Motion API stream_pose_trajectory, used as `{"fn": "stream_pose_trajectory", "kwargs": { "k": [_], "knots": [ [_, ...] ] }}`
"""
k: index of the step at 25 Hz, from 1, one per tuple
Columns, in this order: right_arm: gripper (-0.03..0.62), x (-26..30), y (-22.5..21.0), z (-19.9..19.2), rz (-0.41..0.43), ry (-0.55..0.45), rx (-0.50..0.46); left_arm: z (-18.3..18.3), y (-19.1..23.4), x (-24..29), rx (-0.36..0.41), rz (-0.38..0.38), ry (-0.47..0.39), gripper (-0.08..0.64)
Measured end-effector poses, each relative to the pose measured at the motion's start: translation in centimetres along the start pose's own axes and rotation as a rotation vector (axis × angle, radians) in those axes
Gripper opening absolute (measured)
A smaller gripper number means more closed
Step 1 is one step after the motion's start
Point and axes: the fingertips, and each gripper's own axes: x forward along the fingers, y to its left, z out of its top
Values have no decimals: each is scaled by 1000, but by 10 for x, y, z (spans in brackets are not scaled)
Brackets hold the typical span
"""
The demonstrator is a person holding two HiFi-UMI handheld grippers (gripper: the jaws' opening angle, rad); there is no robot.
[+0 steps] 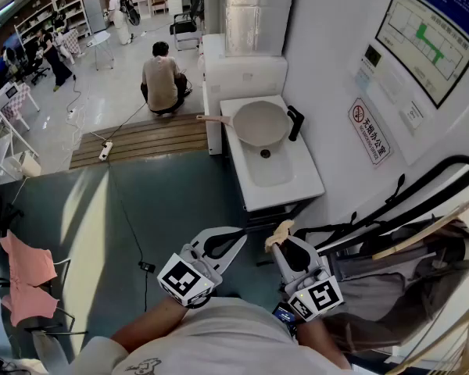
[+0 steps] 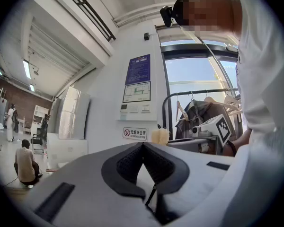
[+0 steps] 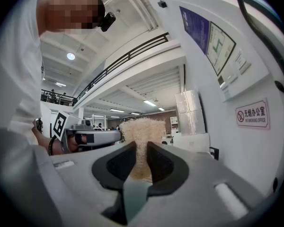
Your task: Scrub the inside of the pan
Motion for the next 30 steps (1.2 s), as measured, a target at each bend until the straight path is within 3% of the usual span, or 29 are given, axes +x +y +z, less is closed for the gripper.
{"fn": "stream_pose_trajectory", "kwargs": {
  "k": [8, 20, 30],
  "knots": [
    [80, 44, 6, 1, 21, -17, -5, -3, 43, -11, -10, 4, -9, -2],
    [81, 182, 23, 5, 43, -6, 10, 15, 171, -49, -25, -1, 0, -2],
    [83, 262, 30, -2, 25, 8, 40, 13, 246, -78, -50, -1, 18, -2]
  ]
}}
